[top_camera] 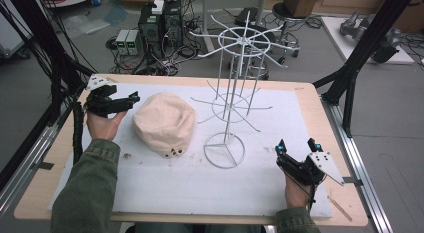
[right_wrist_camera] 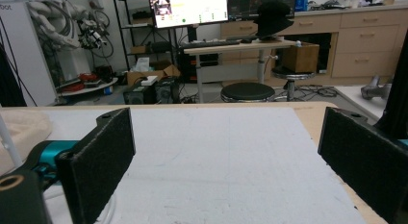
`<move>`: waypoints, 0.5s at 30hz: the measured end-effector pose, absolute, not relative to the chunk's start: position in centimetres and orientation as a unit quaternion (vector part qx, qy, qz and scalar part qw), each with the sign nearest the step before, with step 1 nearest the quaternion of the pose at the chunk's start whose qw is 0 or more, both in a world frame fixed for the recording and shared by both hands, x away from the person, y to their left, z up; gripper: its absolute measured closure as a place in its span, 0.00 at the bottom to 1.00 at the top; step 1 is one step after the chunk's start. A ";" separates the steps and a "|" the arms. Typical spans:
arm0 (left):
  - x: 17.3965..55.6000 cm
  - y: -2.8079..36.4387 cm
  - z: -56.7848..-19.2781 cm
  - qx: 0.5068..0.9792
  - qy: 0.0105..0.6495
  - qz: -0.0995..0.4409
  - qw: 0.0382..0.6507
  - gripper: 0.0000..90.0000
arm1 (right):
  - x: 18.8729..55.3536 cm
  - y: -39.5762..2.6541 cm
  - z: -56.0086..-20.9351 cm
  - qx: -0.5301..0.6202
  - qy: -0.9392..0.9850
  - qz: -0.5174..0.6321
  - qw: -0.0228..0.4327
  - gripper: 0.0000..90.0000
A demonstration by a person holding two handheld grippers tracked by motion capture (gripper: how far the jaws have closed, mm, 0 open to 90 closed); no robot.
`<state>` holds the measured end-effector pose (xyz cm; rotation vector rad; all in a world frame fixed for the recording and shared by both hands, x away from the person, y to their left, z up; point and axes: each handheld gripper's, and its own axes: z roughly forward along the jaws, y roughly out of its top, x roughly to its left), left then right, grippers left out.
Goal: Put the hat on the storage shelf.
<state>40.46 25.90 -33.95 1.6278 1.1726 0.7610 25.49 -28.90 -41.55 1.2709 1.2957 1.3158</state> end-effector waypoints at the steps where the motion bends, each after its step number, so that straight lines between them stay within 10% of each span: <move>1: 40.7 25.8 -34.0 0.670 0.481 0.309 0.474 0.18 | 25.5 -28.9 -41.6 0.510 0.520 0.529 0.435 0.05; 15: 43.1 25.2 -36.0 0.690 0.507 0.272 0.440 0.18 | 25.5 -28.9 -41.5 0.510 0.521 0.529 0.434 0.05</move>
